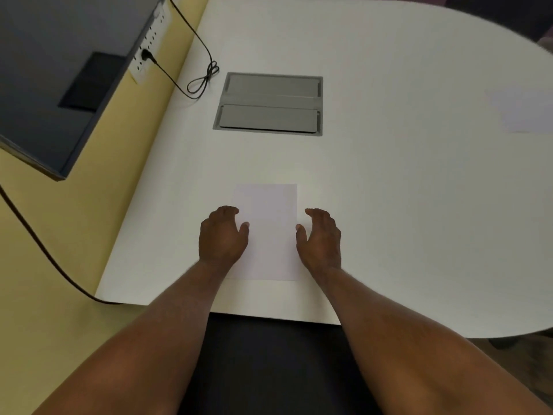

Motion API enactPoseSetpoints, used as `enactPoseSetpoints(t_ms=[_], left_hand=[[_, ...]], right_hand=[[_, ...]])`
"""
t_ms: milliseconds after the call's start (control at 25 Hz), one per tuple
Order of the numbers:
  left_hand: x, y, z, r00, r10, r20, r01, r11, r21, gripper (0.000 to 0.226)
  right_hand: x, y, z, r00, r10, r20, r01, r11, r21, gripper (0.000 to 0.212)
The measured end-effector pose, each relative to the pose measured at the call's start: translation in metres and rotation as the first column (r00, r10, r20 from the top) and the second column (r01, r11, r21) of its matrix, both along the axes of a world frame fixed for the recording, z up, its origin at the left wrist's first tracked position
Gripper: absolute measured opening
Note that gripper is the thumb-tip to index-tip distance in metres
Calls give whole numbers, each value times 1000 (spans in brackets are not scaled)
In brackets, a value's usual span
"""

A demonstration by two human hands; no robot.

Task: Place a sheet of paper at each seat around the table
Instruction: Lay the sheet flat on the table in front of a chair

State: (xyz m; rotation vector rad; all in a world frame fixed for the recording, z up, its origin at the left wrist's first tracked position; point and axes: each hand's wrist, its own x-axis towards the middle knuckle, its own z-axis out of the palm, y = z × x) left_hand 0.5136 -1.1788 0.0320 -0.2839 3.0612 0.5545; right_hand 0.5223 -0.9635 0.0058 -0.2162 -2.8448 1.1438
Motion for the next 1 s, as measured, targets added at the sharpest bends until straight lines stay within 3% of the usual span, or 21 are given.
enactPoseSetpoints(t_ms=[320, 1000], left_hand=[[17, 38, 62, 973, -228, -46, 224, 971, -79, 61], [33, 135, 146, 863, -491, -117, 468, 866, -176, 66]], right_hand=[[28, 43, 69, 994, 77, -75, -64, 985, 162, 65], [73, 140, 153, 970, -78, -230, 138, 955, 261, 72]])
